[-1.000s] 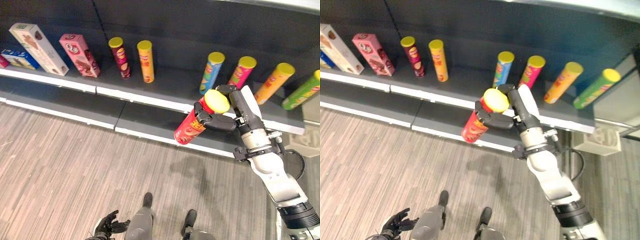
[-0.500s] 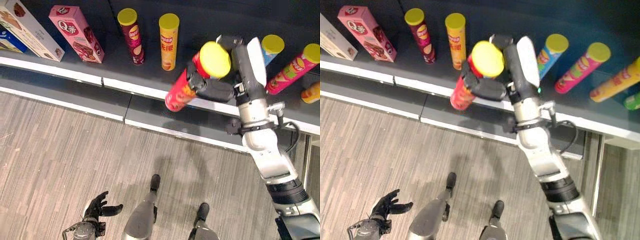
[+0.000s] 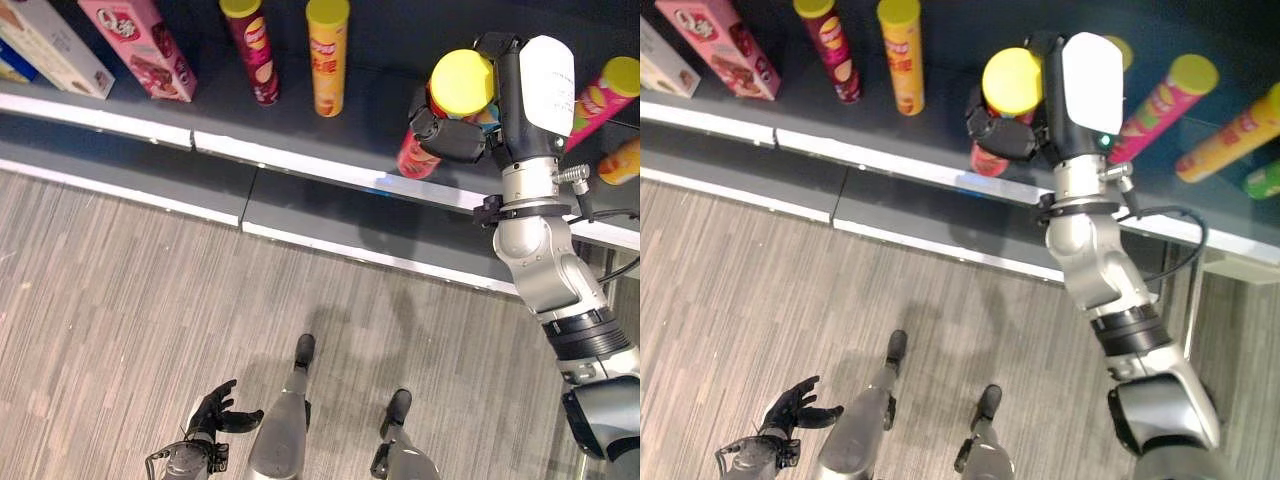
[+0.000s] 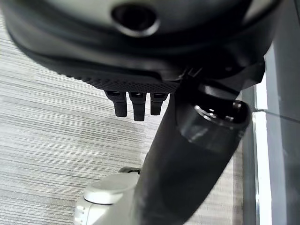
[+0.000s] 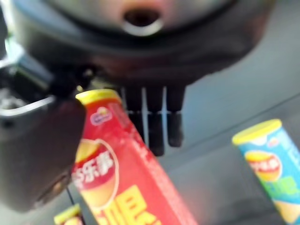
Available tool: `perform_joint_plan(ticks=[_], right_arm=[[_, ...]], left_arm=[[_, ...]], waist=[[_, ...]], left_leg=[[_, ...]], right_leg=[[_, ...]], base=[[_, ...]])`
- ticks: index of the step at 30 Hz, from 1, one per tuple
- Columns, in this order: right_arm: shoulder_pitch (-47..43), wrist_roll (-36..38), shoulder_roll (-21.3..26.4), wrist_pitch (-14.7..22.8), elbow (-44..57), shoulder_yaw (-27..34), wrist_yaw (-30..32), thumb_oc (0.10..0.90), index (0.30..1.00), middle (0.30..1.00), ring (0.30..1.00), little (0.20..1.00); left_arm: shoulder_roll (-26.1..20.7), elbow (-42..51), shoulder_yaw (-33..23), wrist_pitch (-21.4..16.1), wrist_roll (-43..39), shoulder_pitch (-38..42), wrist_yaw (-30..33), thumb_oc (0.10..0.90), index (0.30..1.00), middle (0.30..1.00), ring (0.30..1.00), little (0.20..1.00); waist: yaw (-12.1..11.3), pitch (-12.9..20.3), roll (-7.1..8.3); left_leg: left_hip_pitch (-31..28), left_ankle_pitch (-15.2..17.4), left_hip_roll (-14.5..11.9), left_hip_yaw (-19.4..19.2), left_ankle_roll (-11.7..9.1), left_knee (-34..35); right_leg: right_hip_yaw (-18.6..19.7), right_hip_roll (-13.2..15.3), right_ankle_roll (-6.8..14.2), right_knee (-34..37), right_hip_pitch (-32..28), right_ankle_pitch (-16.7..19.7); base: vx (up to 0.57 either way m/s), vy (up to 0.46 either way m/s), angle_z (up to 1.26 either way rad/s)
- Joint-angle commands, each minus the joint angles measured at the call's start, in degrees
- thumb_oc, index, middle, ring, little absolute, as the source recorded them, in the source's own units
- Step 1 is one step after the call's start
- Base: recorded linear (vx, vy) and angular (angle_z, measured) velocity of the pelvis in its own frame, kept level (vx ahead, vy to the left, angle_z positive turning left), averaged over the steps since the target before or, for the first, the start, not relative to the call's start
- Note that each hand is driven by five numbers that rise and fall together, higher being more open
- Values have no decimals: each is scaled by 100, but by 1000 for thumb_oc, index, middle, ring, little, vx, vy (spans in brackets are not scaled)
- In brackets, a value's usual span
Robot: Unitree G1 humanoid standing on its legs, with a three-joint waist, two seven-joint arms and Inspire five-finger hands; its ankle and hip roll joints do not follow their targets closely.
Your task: Put the goods on the table back onto the shelves and tidy them up.
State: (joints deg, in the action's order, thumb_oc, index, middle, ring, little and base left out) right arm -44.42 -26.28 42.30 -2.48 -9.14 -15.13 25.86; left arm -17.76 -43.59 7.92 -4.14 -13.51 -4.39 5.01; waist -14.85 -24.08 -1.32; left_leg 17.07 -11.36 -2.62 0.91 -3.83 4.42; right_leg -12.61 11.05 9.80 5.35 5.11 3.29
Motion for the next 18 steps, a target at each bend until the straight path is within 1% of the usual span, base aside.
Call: perform_joint_plan(ticks=[1,3,7,14,18], right_arm=[[-1061,-281,397,187,356,12,707,400,300,300,300,300],[-1142,-281,454,164,260,-19,740,400,300,300,300,300],[-1355,-302,702,31,-299,-122,990,400,300,300,300,300],[-1511,-296,961,-167,-832,-207,1261,400,300,300,300,300],[-1655,-272,1050,-210,-1067,-317,1322,400,300,300,300,300]], left_arm=[[-434,68,240,-221,-153,-311,247,800,900,900,900,900],[-457,79,258,-234,-140,-303,246,800,900,900,900,900],[-529,134,334,-289,-154,-233,274,800,900,900,900,900],[-538,212,507,-311,-81,-163,275,800,900,900,900,900],[-586,288,543,-344,-78,-157,283,800,900,900,900,900]], waist=[[-136,377,-68],[-160,359,-73],[-272,289,-97],[-367,229,-139],[-400,195,-127]], left_leg=[[18,585,120,493,50,-138],[46,582,132,524,50,-143],[207,562,194,657,40,-156],[363,541,261,799,38,-144],[453,544,285,832,35,-170]], right_leg=[[-88,-95,-86,-381,35,-428],[-114,-94,-80,-387,49,-427],[-273,-61,-47,-351,94,-414],[-432,11,0,-336,138,-393],[-460,27,16,-290,161,-363]], base=[[10,0,19],[2,-4,27],[14,-4,19],[11,0,9],[9,-2,7]])
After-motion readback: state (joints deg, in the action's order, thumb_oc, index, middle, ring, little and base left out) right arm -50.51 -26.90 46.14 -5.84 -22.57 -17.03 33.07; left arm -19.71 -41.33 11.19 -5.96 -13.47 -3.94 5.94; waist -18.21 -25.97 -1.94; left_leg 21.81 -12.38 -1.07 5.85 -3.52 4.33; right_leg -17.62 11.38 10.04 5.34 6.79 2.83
